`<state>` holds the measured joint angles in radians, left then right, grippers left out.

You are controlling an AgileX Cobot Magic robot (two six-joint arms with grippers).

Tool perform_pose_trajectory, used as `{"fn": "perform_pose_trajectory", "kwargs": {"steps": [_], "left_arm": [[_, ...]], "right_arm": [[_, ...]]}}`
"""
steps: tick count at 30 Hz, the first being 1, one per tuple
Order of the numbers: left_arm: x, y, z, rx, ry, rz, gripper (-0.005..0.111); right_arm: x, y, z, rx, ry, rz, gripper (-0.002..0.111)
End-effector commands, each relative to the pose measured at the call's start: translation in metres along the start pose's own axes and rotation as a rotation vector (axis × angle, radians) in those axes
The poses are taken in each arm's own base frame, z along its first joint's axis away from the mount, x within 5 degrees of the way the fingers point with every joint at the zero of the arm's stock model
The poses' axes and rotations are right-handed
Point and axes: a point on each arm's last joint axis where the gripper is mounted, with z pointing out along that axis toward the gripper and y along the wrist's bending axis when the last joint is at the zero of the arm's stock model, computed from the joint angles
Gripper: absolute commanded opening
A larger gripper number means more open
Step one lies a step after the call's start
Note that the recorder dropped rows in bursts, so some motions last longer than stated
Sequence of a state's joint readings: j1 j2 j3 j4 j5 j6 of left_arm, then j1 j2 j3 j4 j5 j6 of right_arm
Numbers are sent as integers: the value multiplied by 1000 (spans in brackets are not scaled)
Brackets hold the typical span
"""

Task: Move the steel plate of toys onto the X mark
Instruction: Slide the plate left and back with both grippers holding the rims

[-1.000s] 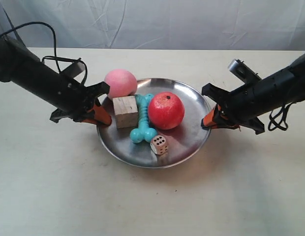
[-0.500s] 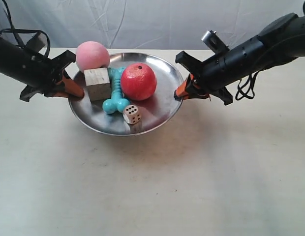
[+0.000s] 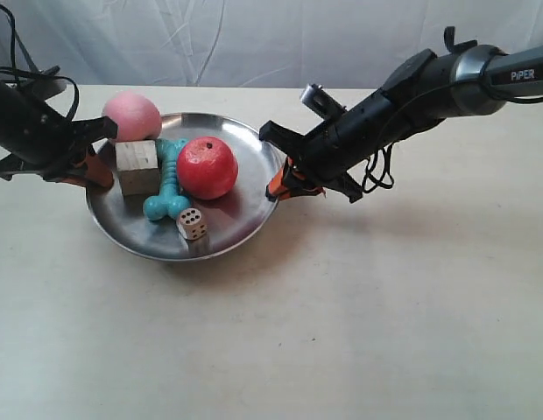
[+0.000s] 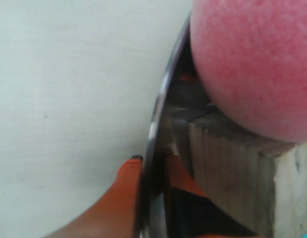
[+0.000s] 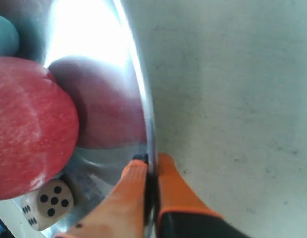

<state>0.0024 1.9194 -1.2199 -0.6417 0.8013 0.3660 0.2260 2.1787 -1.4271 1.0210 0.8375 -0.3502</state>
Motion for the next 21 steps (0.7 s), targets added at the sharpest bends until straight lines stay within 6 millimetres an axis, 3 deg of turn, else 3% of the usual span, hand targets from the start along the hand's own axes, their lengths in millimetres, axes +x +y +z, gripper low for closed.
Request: {"fn": "perform_pose_trajectory", "kwargs": {"steps": [1,6,17,21], "left_arm": [[1,6,11,-65,26,19,0],[5,21,27,-109,91,-26,0],[6,29,34,-116,106,-44,0],[8,32,42,-114,127,-58,0]], "right_arm": [[7,7,10,-38,75,-12,0],[8,-3,23,-19,91,6,0],[6,-7,29,12,52,-30,0],[5,-8,29,14,45,-30,9]]}}
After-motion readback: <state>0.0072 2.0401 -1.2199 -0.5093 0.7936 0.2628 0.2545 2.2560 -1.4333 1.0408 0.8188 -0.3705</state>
